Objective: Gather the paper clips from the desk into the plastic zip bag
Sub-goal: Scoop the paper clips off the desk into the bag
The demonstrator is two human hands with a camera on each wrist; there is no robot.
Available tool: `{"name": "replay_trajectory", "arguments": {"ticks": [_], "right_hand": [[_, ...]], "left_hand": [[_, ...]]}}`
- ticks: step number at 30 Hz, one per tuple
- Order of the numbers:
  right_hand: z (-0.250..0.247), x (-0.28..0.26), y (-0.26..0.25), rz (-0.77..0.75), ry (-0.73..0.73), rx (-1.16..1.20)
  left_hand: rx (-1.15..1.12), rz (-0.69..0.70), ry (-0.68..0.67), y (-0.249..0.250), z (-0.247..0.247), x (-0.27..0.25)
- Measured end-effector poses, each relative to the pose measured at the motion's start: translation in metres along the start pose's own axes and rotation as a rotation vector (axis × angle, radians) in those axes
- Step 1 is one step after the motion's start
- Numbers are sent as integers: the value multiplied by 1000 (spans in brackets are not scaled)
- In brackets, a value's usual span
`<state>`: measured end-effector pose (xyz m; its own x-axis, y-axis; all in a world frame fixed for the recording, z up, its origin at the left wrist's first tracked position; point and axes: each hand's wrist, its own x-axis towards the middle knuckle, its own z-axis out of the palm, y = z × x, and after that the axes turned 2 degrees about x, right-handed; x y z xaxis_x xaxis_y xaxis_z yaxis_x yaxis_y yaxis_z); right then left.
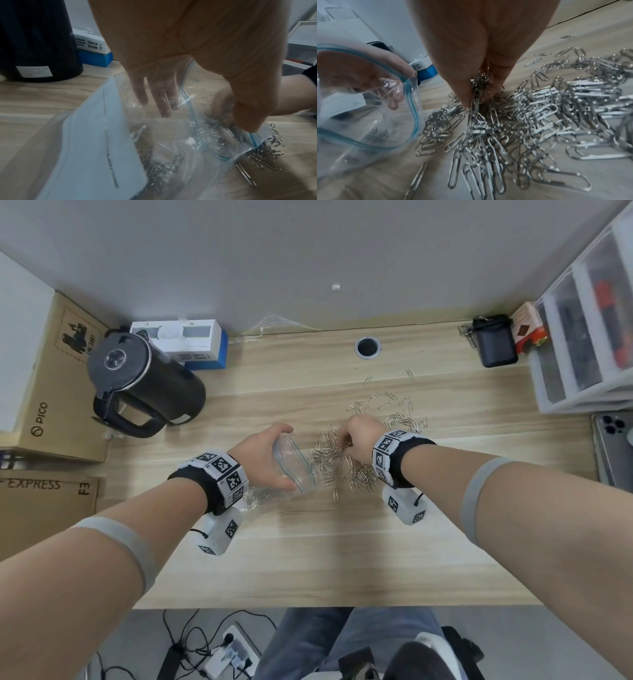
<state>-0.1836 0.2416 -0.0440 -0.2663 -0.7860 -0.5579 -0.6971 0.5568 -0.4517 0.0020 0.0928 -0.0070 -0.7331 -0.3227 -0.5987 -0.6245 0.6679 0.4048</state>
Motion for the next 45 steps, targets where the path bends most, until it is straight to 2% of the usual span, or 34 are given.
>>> {"name": "replay_trajectory", "arguments": {"ticks": [5,8,11,16,19,24,28,31,34,36,42,45], "right_hand": [[-13,-9,-13,-2,21,140],[-14,-12,-25,-9,-15,236],[-6,-12,-39,-41,-72,311],[15,-12,-65,-57,-45,452],[32,-9,-78,-50,-50,456],[35,-10,-74,-30,-99,507],[12,-16,-51,59,80,660],[-6,-14,-20,181,183,480],[-22,-20,10,327,162,101],[-26,-28,24,413,155,-56],[-14,-49,44,531,118,-215],[6,-52,47,555,109,-218]], "left_hand": [[-2,-16,-16,4,1,-4],[-9,-18,-25,5,5,-4],[-29,-7,-18,7,7,-6],[-81,28,-14,9,6,-9],[-89,50,-12,7,5,-10],[-99,39,-24,6,9,-12],[-108,22,-17,6,11,-15],[-76,24,-10,5,10,-16],[-49,19,-15,6,10,-17],[-41,13,-20,6,9,-17],[-18,19,-35,5,13,-14],[-16,26,-43,3,15,-12]]}}
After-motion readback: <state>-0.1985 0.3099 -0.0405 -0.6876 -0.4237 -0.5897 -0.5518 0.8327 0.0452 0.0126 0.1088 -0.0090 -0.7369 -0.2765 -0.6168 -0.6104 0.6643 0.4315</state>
